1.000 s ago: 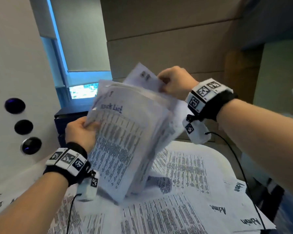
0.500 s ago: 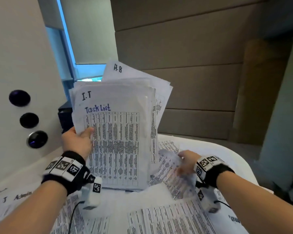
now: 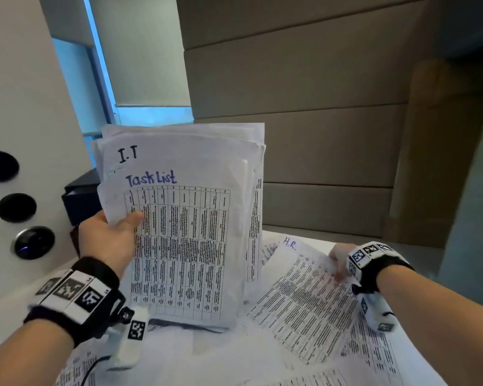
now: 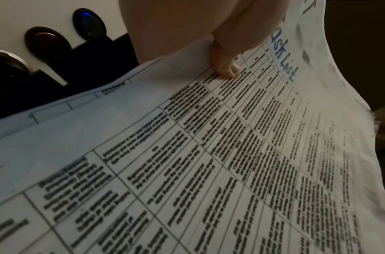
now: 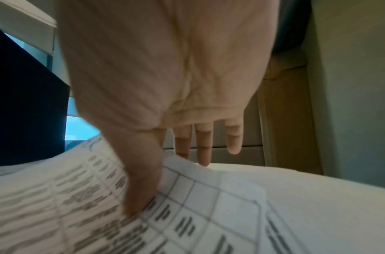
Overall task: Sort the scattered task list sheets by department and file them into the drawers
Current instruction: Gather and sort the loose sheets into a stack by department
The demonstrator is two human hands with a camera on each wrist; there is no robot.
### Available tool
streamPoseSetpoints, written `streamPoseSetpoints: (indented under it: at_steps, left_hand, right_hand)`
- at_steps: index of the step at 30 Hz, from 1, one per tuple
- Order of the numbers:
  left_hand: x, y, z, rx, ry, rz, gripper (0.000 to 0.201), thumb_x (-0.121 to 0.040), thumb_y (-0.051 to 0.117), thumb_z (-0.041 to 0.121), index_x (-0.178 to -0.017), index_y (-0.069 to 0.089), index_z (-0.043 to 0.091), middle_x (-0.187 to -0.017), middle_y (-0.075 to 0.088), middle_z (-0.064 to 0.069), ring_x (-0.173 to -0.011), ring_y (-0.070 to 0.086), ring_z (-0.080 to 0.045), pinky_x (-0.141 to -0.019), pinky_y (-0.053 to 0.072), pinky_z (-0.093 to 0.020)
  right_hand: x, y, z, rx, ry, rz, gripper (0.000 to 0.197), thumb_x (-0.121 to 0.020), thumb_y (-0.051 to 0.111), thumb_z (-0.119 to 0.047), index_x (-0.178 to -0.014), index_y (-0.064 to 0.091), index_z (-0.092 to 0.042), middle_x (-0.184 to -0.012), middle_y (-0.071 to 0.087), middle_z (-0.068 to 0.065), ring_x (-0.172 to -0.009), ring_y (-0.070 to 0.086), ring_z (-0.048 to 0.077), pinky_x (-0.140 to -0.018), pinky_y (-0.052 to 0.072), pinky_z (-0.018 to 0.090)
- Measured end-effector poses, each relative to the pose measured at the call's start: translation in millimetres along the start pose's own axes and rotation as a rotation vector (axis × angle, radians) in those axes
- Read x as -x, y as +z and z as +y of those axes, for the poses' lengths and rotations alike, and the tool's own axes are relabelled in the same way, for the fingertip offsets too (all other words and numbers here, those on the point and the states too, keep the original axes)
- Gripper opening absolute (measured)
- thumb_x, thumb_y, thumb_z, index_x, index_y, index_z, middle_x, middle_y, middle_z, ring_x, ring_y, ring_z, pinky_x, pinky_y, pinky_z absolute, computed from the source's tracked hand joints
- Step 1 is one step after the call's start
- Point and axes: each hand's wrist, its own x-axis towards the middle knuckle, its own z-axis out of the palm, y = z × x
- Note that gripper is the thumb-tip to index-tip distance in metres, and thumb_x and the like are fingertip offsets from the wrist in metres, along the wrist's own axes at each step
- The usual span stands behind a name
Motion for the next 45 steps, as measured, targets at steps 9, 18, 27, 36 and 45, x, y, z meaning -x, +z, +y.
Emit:
streamPoseSetpoints:
  at_steps: [9,18,27,36,45]
  left_hand:
    - [-23.4,-14.0,-15.8,-0.067,0.033,0.039,0.033,-0.088,0.065,0.016,-0.120,0.062,0.008,-0.100,0.061,-0.001,-0.092,0.057,-0.019,-0.084,0.043,-0.033]
    - [-30.7,-41.2,-26.9,-0.057,-0.014,0.095,0.033,-0.090,0.064,0.019,-0.121,0.062,0.009,-0.105,0.064,-0.004,-0.098,0.060,-0.019,-0.089,0.043,-0.034]
    - [-11.4,-57.2,-2.3,-0.011,-0.018,0.095,0.035,-0.089,0.064,0.013,-0.122,0.060,0.001,-0.117,0.064,-0.016,-0.096,0.056,-0.018,-0.089,0.041,-0.029]
    - [-2.6,-128.4,54.4,0.178,-0.015,0.191,0.028,-0.084,0.071,0.025,-0.097,0.065,0.001,-0.093,0.068,-0.014,-0.073,0.062,-0.016,-0.072,0.048,-0.025]
    - [3.3,-200.9,68.0,0.271,0.022,0.281,0.018,-0.083,0.071,0.030,-0.083,0.057,0.019,-0.094,0.059,-0.006,-0.083,0.053,-0.017,-0.072,0.039,-0.029]
  right_hand:
    - [24.1,-23.0,-8.4,-0.083,0.027,-0.086,0.086,-0.054,0.081,-0.060,-0.126,0.048,-0.028,-0.120,0.062,-0.003,-0.101,0.061,0.017,-0.092,0.050,0.035]
    - [30.5,-47.7,-13.6,-0.218,-0.083,0.031,0.019,-0.066,0.080,-0.031,-0.080,0.070,-0.022,-0.078,0.072,-0.008,-0.076,0.067,0.010,-0.075,0.056,0.033]
    - [77.9,-120.7,-27.7,-0.244,-0.262,0.308,0.022,-0.080,0.058,-0.003,-0.064,0.047,-0.014,-0.075,0.068,0.002,-0.082,0.069,0.018,-0.076,0.058,0.043]
    - [209.6,-244.7,-42.6,-0.424,-0.350,0.617,0.029,-0.076,0.078,-0.018,-0.103,0.068,-0.014,-0.088,0.069,0.000,-0.076,0.058,0.012,-0.071,0.045,0.026]
    - [256.2,-279.1,-76.0,-0.580,-0.507,0.566,0.031,-0.085,0.060,0.012,-0.112,0.061,-0.003,-0.083,0.066,-0.003,-0.046,0.051,-0.016,-0.058,0.046,0.009]
